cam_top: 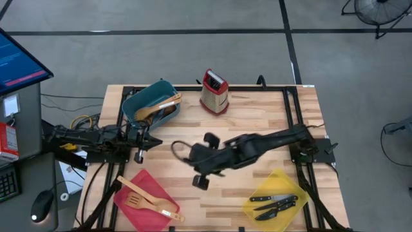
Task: Pick & Place Kitchen Items
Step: Put the black table knife into the yellow bin
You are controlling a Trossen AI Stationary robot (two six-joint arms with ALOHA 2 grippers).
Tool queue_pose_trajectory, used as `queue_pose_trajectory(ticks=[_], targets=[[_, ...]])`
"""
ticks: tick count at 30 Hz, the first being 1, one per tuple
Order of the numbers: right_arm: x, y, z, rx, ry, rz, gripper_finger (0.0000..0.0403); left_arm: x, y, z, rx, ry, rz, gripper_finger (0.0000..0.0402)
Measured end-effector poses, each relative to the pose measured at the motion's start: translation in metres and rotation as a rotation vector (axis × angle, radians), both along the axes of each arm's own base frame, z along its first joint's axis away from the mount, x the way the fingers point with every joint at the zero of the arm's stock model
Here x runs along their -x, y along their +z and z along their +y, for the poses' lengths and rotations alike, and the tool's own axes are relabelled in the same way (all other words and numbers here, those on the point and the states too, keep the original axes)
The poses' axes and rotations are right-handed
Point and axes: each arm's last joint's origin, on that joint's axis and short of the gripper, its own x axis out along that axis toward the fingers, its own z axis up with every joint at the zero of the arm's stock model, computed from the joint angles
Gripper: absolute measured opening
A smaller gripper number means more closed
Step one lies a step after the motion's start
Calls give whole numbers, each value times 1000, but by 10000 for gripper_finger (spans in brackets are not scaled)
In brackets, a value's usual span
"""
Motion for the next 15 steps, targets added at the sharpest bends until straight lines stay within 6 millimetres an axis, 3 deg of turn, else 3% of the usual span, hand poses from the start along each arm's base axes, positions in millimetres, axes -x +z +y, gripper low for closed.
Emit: queue_pose_trajectory(ticks=[7, 11, 15], targets=[[45, 54, 4, 110, -38, -160, 71, 0, 0, 0, 0, 0, -2, 8], [64, 69, 10, 147, -66, -208, 72, 0, 1, 0, 0, 0, -6, 8], [70, 71, 18, 168, -71, -224, 72, 4, 5, 0, 6, 0, -56, 8]])
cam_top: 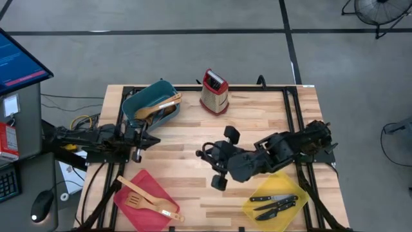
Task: Pick & Place Kitchen Items
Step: Put the black table knife into the yellow bin
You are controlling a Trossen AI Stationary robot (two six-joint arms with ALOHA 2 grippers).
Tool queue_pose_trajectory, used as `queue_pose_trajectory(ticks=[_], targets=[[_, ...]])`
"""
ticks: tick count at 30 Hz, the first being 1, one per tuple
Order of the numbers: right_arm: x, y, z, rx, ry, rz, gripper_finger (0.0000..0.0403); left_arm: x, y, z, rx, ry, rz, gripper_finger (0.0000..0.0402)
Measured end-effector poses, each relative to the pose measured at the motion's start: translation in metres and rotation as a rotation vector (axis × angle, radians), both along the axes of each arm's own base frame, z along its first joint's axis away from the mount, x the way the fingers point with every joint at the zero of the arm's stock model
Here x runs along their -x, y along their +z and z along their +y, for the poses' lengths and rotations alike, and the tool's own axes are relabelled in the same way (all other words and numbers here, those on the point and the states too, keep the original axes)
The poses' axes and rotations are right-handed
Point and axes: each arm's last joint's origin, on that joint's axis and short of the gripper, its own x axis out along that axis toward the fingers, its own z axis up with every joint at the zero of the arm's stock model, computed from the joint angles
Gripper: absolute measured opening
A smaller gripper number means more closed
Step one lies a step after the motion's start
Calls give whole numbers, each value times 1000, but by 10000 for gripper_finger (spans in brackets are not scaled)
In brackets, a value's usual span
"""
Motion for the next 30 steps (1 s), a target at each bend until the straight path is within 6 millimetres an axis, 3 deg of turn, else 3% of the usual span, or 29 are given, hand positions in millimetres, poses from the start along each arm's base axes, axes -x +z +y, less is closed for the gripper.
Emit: queue_pose_trajectory(ticks=[6, 14, 30], targets=[[1, -6, 14, 17, 23, 14, 72, 6, 12, 2, 13, 9, -135, 8], [8, -13, 39, 42, 58, 14, 72, 6, 14, 7, 11, 69, -152, 8], [48, -9, 89, 62, 74, -64, 72, 6, 15, 9, 11, 89, -166, 8]])
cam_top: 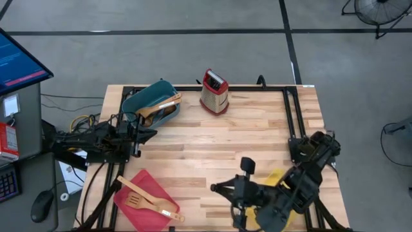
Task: Pick & Place Kitchen Items
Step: Put the black table knife into the yellow bin
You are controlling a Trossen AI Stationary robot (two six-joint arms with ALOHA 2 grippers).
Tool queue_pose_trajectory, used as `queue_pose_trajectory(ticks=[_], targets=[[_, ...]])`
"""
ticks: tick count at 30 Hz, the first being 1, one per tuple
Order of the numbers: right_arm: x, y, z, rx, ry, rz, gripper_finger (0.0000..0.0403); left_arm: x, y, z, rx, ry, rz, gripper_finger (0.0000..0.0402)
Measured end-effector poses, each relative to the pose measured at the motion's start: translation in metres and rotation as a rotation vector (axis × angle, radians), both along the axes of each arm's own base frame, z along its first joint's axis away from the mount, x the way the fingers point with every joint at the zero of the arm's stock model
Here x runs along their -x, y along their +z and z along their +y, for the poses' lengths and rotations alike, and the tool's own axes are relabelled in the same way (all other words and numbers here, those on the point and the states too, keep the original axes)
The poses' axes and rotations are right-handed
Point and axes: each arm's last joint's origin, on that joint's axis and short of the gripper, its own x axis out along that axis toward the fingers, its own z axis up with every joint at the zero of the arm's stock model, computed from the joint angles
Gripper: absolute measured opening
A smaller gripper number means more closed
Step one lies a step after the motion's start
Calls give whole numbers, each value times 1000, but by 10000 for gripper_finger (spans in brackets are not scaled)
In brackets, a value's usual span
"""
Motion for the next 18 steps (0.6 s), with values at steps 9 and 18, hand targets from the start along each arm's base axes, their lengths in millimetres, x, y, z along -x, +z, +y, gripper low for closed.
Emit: queue_pose_trajectory(ticks=[9, 18], targets=[[29, -7, 36, 19, 104, -10, 72, 0, 0, 0, 0, 0, 0, 8], [55, -37, 84, 109, 311, 9, 72, 0, 0, 0, 0, 0, 0, 8]])
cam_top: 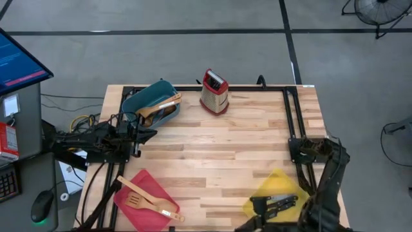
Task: Pick & Place Kitchen Items
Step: Put the black table knife into the yellow bin
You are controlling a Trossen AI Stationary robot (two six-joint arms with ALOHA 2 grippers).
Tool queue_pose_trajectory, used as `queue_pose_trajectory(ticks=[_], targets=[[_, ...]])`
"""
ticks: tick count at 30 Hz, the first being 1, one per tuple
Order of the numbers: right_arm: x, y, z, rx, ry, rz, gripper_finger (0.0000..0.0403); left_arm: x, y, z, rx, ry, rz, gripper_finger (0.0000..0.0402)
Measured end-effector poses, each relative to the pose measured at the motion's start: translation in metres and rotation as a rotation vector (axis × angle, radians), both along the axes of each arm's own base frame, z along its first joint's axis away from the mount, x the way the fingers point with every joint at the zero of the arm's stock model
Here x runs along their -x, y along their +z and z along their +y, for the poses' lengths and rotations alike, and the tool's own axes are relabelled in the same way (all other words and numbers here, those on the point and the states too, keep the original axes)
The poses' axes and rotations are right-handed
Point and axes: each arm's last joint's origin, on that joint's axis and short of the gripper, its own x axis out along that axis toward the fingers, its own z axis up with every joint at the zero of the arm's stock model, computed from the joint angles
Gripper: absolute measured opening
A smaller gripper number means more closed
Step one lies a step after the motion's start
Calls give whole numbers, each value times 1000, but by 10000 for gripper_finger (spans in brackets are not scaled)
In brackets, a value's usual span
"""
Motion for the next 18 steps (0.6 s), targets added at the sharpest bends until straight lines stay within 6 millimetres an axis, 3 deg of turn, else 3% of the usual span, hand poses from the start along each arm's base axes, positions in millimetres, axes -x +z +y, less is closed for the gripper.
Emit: queue_pose_trajectory(ticks=[6, 18], targets=[[14, -4, 0, -2, -21, 49, 72, 0, 0, 0, 0, 0, 0, 8], [21, -66, -28, -57, -301, 475, 72, 0, 0, 0, 0, 0, 0, 8]])
